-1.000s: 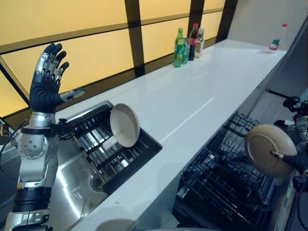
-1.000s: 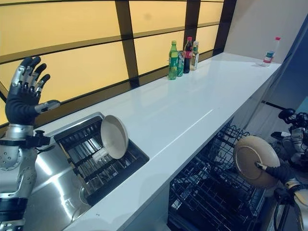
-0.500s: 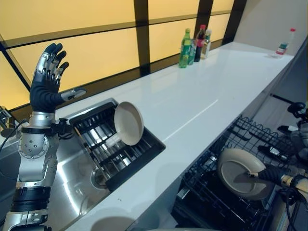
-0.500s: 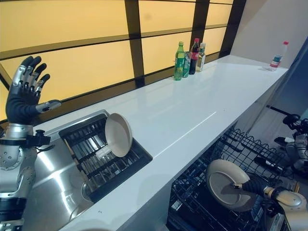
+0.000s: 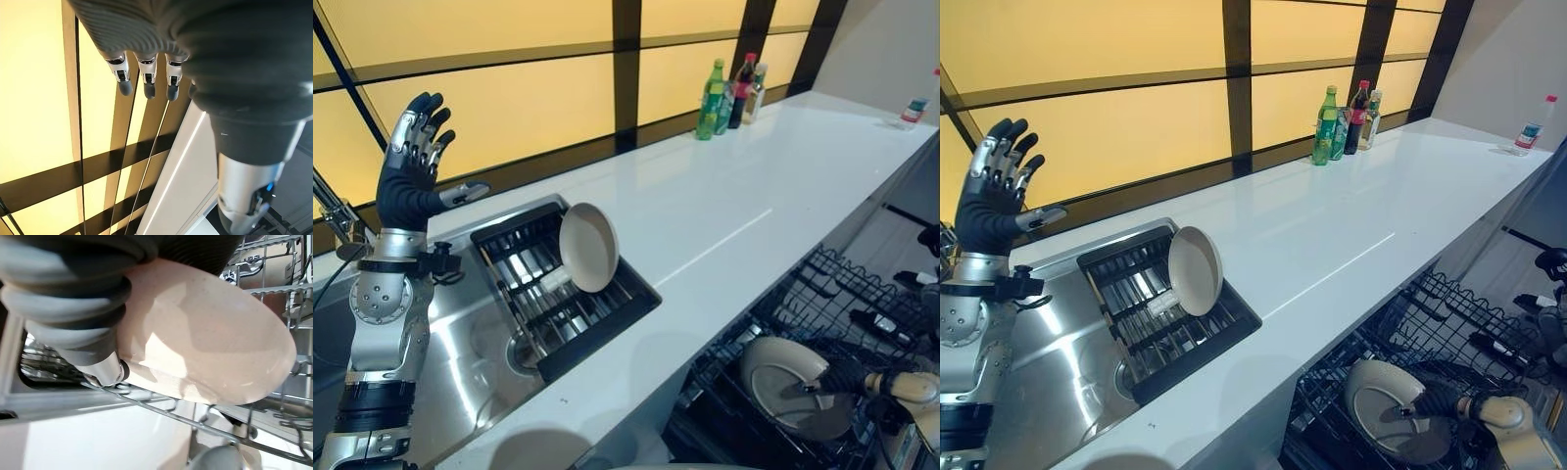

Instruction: Pick up plates and place into dishwasher.

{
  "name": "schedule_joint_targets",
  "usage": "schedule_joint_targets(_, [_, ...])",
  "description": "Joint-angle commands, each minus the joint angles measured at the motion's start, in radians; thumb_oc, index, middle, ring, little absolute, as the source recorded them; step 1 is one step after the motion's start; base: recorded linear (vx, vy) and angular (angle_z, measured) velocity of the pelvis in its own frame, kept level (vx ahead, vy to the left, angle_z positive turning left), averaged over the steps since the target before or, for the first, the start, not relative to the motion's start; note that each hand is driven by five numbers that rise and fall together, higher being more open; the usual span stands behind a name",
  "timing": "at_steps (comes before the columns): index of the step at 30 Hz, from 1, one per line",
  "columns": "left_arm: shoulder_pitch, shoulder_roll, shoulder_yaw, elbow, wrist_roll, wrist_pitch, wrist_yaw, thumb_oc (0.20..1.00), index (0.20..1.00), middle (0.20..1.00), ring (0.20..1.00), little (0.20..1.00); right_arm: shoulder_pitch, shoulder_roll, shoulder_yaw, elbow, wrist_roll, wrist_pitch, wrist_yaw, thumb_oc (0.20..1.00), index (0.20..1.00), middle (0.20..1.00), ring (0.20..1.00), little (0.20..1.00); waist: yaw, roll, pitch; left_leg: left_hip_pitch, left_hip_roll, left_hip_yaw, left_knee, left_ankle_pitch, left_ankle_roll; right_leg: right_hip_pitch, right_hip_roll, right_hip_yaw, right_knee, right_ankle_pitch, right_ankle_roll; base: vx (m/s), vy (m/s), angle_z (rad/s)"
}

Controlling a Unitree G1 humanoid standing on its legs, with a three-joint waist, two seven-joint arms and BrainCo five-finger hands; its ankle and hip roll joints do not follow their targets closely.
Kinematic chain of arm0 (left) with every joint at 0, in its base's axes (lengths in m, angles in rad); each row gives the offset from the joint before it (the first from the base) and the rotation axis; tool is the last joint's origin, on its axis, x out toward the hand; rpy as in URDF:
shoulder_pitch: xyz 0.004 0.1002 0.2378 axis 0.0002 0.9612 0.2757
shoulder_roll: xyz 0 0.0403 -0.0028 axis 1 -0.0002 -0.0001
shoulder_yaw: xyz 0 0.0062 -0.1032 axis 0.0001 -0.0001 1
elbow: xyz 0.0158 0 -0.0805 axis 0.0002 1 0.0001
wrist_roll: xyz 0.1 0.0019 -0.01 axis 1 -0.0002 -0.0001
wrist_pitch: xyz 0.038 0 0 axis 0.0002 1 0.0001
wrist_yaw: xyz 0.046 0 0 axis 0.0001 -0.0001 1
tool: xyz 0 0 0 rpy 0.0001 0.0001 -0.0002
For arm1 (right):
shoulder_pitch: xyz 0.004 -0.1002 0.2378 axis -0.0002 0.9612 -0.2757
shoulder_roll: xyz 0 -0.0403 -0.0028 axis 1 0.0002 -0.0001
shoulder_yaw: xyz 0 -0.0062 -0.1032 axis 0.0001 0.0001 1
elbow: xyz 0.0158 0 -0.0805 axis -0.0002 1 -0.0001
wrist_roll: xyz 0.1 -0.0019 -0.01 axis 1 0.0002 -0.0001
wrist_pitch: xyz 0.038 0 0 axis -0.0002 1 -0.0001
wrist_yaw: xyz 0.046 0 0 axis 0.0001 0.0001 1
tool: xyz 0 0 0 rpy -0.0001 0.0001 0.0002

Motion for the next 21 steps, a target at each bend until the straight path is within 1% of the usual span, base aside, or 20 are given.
schedule_joint_targets(1, [-0.020, 0.035, -0.044, -0.021, 0.032, -0.005, -0.001, 1.000, 1.000, 1.000, 1.000, 1.000, -0.066, -0.008, 0.091, 0.000, -0.035, -0.045, 0.023, 0.200, 0.200, 0.200, 0.200, 0.200, -0.002, -0.007, -0.029, -0.043, -0.011, -0.067, 0.007, -0.021, 0.026, 0.020, -0.039, -0.068, 0.010, -0.050, 0.059, 0.00, 0.000, 0.00])
schedule_joint_targets(4, [-0.021, 0.031, -0.047, -0.030, 0.040, 0.003, 0.001, 1.000, 1.000, 1.000, 1.000, 1.000, -0.060, 0.008, 0.133, 0.002, -0.059, -0.052, 0.024, 0.200, 0.200, 0.200, 0.200, 0.200, 0.001, -0.003, -0.025, -0.044, -0.009, -0.070, 0.007, -0.018, 0.024, 0.022, -0.040, -0.071, 0.010, -0.052, 0.059, 0.00, 0.000, 0.00])
schedule_joint_targets(9, [-0.033, 0.030, -0.058, -0.041, 0.044, 0.019, 0.007, 1.000, 1.000, 1.000, 1.000, 1.000, -0.051, 0.034, 0.196, 0.010, -0.087, -0.041, 0.017, 0.200, 0.200, 0.200, 0.200, 0.200, 0.004, 0.006, -0.018, -0.049, -0.008, -0.079, 0.007, -0.013, 0.022, 0.021, -0.040, -0.071, 0.010, -0.054, 0.059, 0.00, 0.000, 0.01])
schedule_joint_targets(12, [-0.038, 0.028, -0.061, -0.047, 0.046, 0.029, 0.007, 1.000, 1.000, 1.000, 1.000, 1.000, -0.043, 0.055, 0.227, 0.016, -0.099, -0.017, 0.015, 0.200, 0.200, 0.200, 0.200, 0.200, 0.006, 0.009, -0.013, -0.051, -0.008, -0.084, 0.007, -0.011, 0.020, 0.023, -0.041, -0.070, 0.010, -0.057, 0.059, 0.00, 0.005, 0.07])
schedule_joint_targets(16, [-0.038, 0.023, -0.070, -0.059, 0.051, 0.040, 0.011, 1.000, 1.000, 1.000, 1.000, 1.000, -0.027, 0.087, 0.260, 0.052, -0.109, -0.006, -0.034, 0.200, 0.200, 0.200, 0.200, 0.200, 0.010, 0.013, -0.011, -0.051, -0.007, -0.091, 0.007, -0.012, 0.019, 0.027, -0.042, -0.075, 0.010, -0.061, 0.059, 0.01, 0.014, 0.06])
schedule_joint_targets(18, [-0.036, 0.018, -0.067, -0.063, 0.048, 0.046, 0.011, 1.000, 1.000, 1.000, 1.000, 1.000, -0.019, 0.118, 0.272, 0.092, -0.118, 0.005, -0.083, 0.200, 0.200, 0.200, 0.200, 0.200, 0.013, 0.014, -0.012, -0.051, -0.007, -0.095, 0.007, -0.012, 0.019, 0.030, -0.042, -0.078, 0.010, -0.063, 0.058, 0.01, 0.023, 0.05])
schedule_joint_targets(21, [-0.038, 0.017, -0.066, -0.073, 0.044, 0.060, 0.013, 1.000, 1.000, 1.000, 1.000, 1.000, -0.016, 0.153, 0.291, 0.149, -0.163, 0.000, -0.128, 0.200, 0.200, 0.200, 0.200, 0.200, 0.018, 0.015, -0.014, -0.048, -0.006, -0.098, 0.007, -0.013, 0.019, 0.035, -0.044, -0.083, 0.010, -0.067, 0.059, 0.02, 0.009, 0.06])
